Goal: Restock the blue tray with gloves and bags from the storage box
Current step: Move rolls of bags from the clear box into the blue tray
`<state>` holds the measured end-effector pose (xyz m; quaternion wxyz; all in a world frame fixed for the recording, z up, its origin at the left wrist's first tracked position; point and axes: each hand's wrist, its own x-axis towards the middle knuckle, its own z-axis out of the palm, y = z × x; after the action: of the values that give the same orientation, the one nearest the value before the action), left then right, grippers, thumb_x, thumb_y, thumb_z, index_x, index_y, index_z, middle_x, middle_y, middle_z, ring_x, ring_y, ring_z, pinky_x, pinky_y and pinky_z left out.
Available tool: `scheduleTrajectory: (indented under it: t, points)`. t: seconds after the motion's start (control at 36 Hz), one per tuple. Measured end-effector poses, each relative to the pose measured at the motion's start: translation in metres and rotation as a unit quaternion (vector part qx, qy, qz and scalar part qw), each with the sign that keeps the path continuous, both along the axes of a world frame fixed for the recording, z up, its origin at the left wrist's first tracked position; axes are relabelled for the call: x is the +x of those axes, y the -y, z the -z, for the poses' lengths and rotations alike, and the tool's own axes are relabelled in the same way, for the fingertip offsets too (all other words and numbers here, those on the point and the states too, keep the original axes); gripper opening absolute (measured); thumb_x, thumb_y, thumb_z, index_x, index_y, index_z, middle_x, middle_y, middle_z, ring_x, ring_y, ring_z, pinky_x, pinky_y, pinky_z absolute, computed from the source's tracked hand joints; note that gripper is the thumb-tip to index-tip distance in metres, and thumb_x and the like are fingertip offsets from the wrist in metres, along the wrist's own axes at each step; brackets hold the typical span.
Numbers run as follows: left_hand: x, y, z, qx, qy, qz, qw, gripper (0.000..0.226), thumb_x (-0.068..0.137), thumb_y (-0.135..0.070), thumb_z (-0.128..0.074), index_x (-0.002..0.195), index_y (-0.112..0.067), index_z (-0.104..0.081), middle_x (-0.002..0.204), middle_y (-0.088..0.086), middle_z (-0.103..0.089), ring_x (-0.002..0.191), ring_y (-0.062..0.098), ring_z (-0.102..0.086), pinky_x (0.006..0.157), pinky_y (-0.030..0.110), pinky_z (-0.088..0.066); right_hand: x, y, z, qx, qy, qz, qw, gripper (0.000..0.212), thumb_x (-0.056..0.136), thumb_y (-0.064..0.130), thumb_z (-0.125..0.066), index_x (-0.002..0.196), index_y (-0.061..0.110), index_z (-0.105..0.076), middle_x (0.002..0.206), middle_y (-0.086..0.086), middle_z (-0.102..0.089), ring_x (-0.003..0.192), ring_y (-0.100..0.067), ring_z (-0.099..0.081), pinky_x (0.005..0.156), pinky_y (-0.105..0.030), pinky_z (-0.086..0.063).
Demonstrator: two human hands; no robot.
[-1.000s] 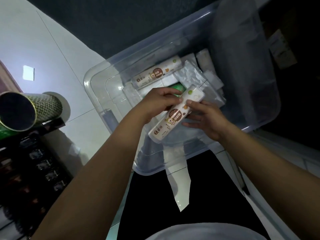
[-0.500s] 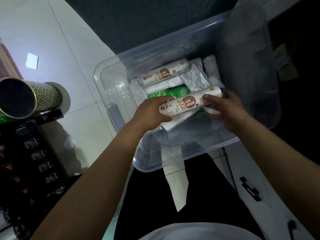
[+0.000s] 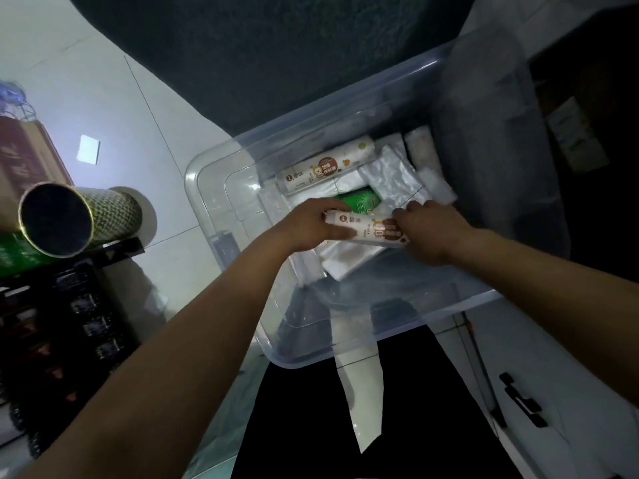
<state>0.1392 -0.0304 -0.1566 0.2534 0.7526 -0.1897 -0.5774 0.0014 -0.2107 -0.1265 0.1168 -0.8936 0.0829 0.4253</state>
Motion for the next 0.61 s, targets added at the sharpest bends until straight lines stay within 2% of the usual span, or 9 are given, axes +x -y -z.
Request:
scheduleTrajectory:
  t: [0.03,0.08,0.14,0.19,0.28,0.39,0.5,0.61]
  points:
    - [0.003,0.003,0.006,0.008,0.019,-0.046,0.999,0.044,0.083,-0.033,-0.075,0.124,-0.020,-0.064,0.123,0.002,-0.063,0.110,0.020,-0.062,0.093,0.032,-0.051,-0.006,0.001,0.000,-0.004,-0.007,0.007,1.000,0.058,0.084,0.037,-0.063,0.133,0.014,-0.043,0.128,-0.016,-0.052,0.113,-0.036,-0.053,0.086,-0.041,-0.047]
    - [0.009,0.007,0.020,0.028,0.124,-0.113,0.986,0.040,0.092,-0.030,-0.065,0.129,-0.017,-0.061,0.129,0.009,-0.060,0.116,0.025,-0.058,0.099,0.037,-0.047,-0.018,0.007,-0.002,-0.015,-0.016,0.028,0.999,0.057,0.085,0.035,-0.062,0.134,0.014,-0.042,0.128,-0.015,-0.052,0.114,-0.037,-0.053,0.085,-0.041,-0.047]
    - [0.016,0.007,0.035,0.067,0.260,-0.082,0.960,0.048,0.090,-0.019,-0.063,0.136,-0.013,-0.052,0.137,0.013,-0.054,0.124,0.030,-0.051,0.102,0.039,-0.043,-0.029,0.012,-0.004,-0.018,-0.020,0.050,0.998,0.056,0.084,0.031,-0.062,0.133,0.013,-0.042,0.129,-0.016,-0.051,0.115,-0.037,-0.053,0.085,-0.041,-0.048]
    - [0.019,0.008,0.048,0.125,0.329,0.005,0.936,0.062,0.081,-0.014,-0.066,0.140,-0.012,-0.044,0.139,0.014,-0.050,0.126,0.032,-0.047,0.101,0.042,-0.041,-0.039,0.016,-0.007,-0.013,-0.023,0.073,0.997,0.055,0.084,0.027,-0.063,0.132,0.013,-0.042,0.128,-0.016,-0.051,0.114,-0.037,-0.053,0.084,-0.040,-0.049]
    - [0.017,0.013,0.068,0.169,0.372,0.074,0.909,0.073,0.075,-0.009,-0.070,0.141,-0.011,-0.039,0.139,0.016,-0.046,0.126,0.035,-0.045,0.104,0.042,-0.039,-0.050,0.020,-0.010,-0.009,-0.008,0.094,0.995,0.053,0.084,0.023,-0.062,0.133,0.014,-0.042,0.127,-0.014,-0.050,0.113,-0.035,-0.053,0.080,-0.039,-0.049]
    - [0.010,0.019,0.084,0.192,0.432,0.081,0.877,0.062,0.077,-0.001,-0.064,0.136,-0.009,-0.046,0.140,0.020,-0.045,0.124,0.037,-0.045,0.103,0.042,-0.039,-0.059,0.021,-0.011,-0.019,0.021,0.110,0.994,0.050,0.084,0.020,-0.060,0.131,0.015,-0.042,0.126,-0.012,-0.051,0.113,-0.034,-0.052,0.079,-0.040,-0.051]
    - [0.004,0.020,0.089,0.176,0.433,0.077,0.881,0.061,0.078,0.003,-0.065,0.135,-0.007,-0.046,0.134,0.018,-0.052,0.120,0.034,-0.051,0.094,0.041,-0.045,-0.061,0.023,-0.010,-0.015,0.032,0.135,0.990,0.050,0.085,0.020,-0.061,0.131,0.015,-0.042,0.126,-0.012,-0.051,0.111,-0.035,-0.053,0.080,-0.041,-0.050]
    - [0.007,0.023,0.078,0.177,0.404,0.070,0.895,0.055,0.081,-0.002,-0.064,0.133,-0.007,-0.048,0.130,0.017,-0.056,0.116,0.034,-0.055,0.084,0.044,-0.049,-0.064,0.025,-0.015,-0.024,0.047,0.133,0.990,0.054,0.084,0.023,-0.063,0.133,0.016,-0.041,0.128,-0.010,-0.050,0.114,-0.033,-0.052,0.083,-0.041,-0.051]
